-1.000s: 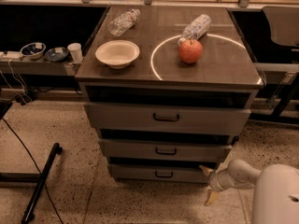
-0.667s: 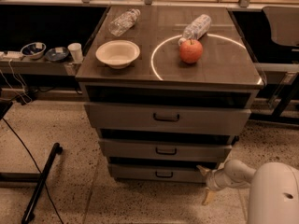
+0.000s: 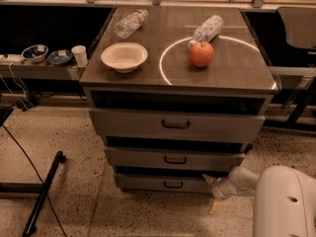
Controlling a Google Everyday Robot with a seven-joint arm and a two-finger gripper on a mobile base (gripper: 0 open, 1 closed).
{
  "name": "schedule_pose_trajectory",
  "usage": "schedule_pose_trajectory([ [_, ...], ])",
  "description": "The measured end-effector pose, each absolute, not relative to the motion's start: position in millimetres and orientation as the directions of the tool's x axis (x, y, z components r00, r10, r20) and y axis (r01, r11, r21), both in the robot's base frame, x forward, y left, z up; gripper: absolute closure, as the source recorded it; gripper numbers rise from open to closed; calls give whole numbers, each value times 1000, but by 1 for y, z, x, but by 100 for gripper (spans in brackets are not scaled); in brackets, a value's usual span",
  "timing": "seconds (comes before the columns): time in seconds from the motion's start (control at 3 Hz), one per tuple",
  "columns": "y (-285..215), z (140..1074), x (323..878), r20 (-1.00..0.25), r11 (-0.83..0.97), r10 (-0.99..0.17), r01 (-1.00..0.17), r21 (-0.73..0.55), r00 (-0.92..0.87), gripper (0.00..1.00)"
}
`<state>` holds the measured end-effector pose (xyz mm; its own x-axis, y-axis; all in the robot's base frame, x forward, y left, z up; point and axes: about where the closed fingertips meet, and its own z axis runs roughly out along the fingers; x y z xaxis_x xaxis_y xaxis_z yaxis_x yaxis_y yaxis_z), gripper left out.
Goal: Open bottom drawer
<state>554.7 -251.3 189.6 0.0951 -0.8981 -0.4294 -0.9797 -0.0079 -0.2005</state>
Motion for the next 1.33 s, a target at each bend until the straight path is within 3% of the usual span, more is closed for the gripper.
schedule_pose_trajectory([
  [0.33,-245,186,563,-443,2,-892,-979,-202,89,4],
  [1.0,-243,175,580,-461,33,-886,-982,-189,59,37],
  [1.33,-243,175,580,-462,36,-885,-982,-186,55,49],
])
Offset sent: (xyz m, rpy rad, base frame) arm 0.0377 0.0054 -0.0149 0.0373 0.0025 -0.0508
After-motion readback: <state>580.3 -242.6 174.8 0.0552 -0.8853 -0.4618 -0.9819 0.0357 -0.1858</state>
